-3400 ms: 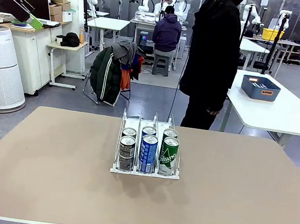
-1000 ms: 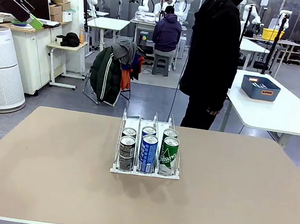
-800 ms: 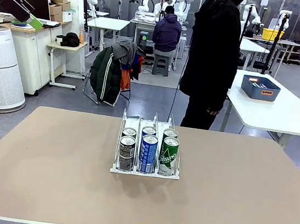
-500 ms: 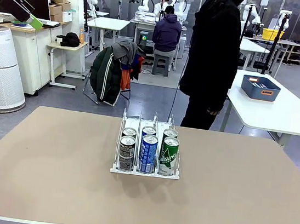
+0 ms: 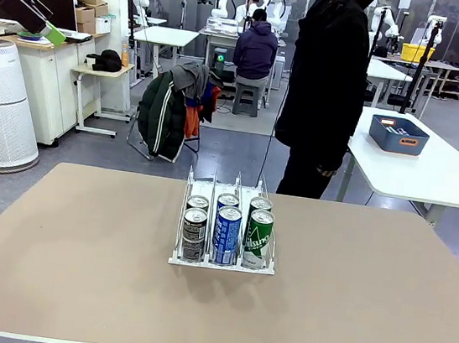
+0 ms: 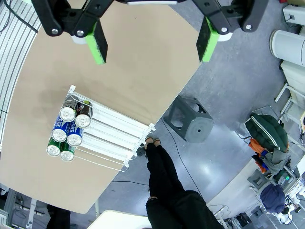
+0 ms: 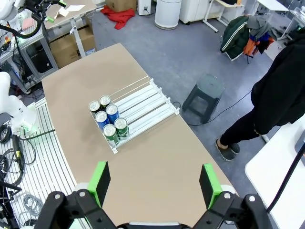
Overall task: Fill the beverage cans into the dispenser.
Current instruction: Pick up the Ionic drink handed by the human.
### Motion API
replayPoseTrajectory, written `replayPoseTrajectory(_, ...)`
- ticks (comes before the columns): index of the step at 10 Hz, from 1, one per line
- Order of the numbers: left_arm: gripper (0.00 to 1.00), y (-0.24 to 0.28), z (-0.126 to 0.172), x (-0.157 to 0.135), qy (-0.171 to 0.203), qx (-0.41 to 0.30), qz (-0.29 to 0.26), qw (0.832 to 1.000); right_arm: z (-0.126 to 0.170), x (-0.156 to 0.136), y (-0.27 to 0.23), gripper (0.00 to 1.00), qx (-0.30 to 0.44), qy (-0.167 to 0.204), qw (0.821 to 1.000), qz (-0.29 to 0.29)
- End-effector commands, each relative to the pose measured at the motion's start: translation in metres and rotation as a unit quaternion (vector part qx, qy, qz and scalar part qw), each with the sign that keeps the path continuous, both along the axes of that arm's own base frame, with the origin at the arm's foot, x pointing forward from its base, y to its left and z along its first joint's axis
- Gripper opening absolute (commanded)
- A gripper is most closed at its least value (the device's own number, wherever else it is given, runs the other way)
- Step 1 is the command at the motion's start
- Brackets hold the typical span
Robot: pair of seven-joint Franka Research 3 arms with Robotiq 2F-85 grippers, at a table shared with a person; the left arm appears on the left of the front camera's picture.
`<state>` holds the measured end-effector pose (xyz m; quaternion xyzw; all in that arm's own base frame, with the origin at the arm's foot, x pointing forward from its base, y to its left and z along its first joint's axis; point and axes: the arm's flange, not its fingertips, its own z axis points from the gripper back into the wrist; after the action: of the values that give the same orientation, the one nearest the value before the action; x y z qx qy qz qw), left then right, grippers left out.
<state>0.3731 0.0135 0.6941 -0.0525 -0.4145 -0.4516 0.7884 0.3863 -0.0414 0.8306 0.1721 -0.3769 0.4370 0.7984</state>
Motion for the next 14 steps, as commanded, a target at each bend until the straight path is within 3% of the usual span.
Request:
replayPoseTrajectory(1, 1.0, 0.001, -0.001, 0.0, 0.0, -0.007, -0.006, 1.0, 0.001, -0.003, 0.004, 1.0, 0.019, -0.017, 1.0, -0.013)
replayPoseTrajectory(8, 1.0, 0.001, -0.001, 0.0, 0.0, -0.007, -0.006, 1.0, 0.008, 0.004, 0.014, 1.0, 0.043, -0.021, 0.998, -0.041)
replayPoseTrajectory(14, 1.0, 0.001, -0.001, 0.0, 0.0, -0.007, -0.006, 1.0, 0.0, 0.006, 0.023, 1.0, 0.06, 0.057, 0.995, -0.048)
